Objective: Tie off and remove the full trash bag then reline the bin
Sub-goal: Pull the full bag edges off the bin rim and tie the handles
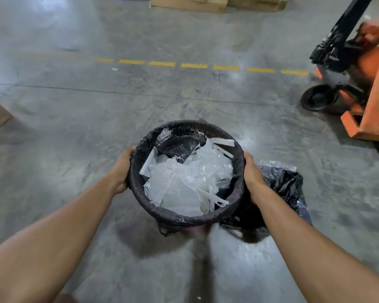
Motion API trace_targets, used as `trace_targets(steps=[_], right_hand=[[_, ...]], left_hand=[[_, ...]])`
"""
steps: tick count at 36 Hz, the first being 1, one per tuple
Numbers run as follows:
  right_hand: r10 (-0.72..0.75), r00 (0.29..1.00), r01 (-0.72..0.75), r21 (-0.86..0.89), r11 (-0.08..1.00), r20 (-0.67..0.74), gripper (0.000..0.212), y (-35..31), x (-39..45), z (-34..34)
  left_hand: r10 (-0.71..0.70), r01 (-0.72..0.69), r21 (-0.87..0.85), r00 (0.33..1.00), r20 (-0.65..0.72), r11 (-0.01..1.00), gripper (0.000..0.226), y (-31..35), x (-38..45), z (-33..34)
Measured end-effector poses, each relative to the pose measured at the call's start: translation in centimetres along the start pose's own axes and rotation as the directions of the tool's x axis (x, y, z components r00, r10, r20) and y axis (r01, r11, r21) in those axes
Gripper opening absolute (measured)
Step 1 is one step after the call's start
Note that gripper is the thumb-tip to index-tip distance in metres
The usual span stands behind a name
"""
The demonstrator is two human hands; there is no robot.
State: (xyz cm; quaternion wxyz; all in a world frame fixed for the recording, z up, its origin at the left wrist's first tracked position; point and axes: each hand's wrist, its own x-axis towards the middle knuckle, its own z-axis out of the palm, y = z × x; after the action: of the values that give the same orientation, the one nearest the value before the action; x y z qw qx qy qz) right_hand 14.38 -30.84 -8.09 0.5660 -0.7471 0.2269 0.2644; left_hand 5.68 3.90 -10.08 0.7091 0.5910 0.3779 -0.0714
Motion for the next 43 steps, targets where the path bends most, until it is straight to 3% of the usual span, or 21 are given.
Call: trace_targets(steps=[4, 7, 10, 14, 18, 21, 25, 27, 29, 31, 34, 36, 38, 40, 41, 43], right_hand=[[-0.045, 0.997, 0.035, -0.157, 0.987, -0.059, 0.088, -0.9, -0.5, -0.1], [-0.116, 0.983, 0.087, -0.198, 0.976, -0.141, 0.067, -1.7, -0.4, -0.7], [-0.177, 0.962, 0.145, -0.159, 0.977, -0.209, 0.046, -3.2, -0.4, -1.4], [-0.14, 0.977, 0.131, -0.062, 0.989, -0.163, 0.031, -4.8, -0.2, -2.1], [-0.169, 0.944, 0.179, 0.007, 0.984, -0.282, 0.034, -5.2, -0.1, -1.8], [-0.207, 0.937, 0.218, 0.008, 0.976, -0.281, 0.044, -5.6, -0.6, -0.7], [-0.246, 0.941, 0.248, -0.022, 0.969, -0.234, 0.035, -6.4, -1.5, 0.3], [-0.28, 0.94, 0.293, 0.042, 0.955, -0.192, 0.033, -6.8, -1.9, -0.1], [-0.341, 0.933, 0.357, 0.195, 0.913, -0.113, 0.027, -6.9, -2.6, -0.7], [-0.409, 0.912, 0.391, 0.335, 0.857, -0.017, 0.023, -6.6, -3.4, -1.5], [-0.465, 0.884, 0.424, 0.341, 0.839, 0.045, 0.019, -5.9, -4.5, -2.9], [-0.485, 0.872, 0.45, 0.281, 0.848, 0.066, 0.012, -5.3, -4.9, -3.9], [-0.484, 0.873, 0.48, 0.076, 0.874, 0.055, 0.016, -4.6, -4.9, -5.1], [-0.456, 0.888, 0.452, -0.311, 0.836, 0.064, 0.037, -3.5, -4.7, -6.4], [-0.428, 0.899, 0.409, -0.512, 0.755, 0.087, 0.041, -2.9, -4.7, -7.0], [-0.37, 0.918, 0.347, -0.74, 0.576, 0.143, 0.026, -1.9, -5.0, -8.0]], left_hand=[[0.003, 0.004, 0.07, 0.995, -0.097, 0.998, 0.058, -0.5, -1.4, 0.1], [0.052, -0.02, 0.153, 0.976, -0.213, 0.988, 0.053, -0.9, -1.4, -0.5], [0.142, -0.086, 0.204, 0.951, -0.274, 0.975, 0.048, 0.3, -1.8, -1.5], [0.274, -0.187, 0.32, 0.928, -0.253, 0.929, 0.035, 3.5, -2.1, -1.7], [0.388, -0.291, 0.321, 0.871, -0.301, 0.901, 0.026, 6.1, -1.6, -0.4], [0.341, -0.272, 0.301, 0.917, -0.206, 0.914, 0.021, 7.2, -1.3, 1.5], [0.291, -0.243, 0.304, 0.949, -0.122, 0.921, 0.013, 8.6, -1.3, 3.5], [0.297, -0.258, 0.327, 0.952, -0.072, 0.909, 0.014, 9.2, -2.0, 4.3], [0.359, -0.345, 0.268, 0.933, -0.001, 0.899, 0.017, 9.5, -3.0, 5.1], [0.435, -0.438, 0.099, 0.899, 0.05, 0.894, 0.015, 9.6, -4.0, 5.5], [0.505, -0.478, -0.193, 0.855, 0.121, 0.857, 0.012, 9.8, -5.3, 4.2], [0.492, -0.434, -0.303, 0.858, 0.147, 0.848, 0.012, 9.8, -5.8, 2.2], [0.474, -0.437, -0.228, 0.868, 0.146, 0.87, 0.01, 9.3, -6.4, 0.0], [0.453, -0.46, 0.03, 0.882, 0.129, 0.887, 0.008, 8.1, -7.3, -2.1], [0.436, -0.455, 0.189, 0.89, 0.134, 0.87, 0.009, 7.1, -7.9, -3.3], [0.378, -0.412, 0.42, 0.911, 0.168, 0.808, 0.018, 4.8, -8.6, -5.3]])
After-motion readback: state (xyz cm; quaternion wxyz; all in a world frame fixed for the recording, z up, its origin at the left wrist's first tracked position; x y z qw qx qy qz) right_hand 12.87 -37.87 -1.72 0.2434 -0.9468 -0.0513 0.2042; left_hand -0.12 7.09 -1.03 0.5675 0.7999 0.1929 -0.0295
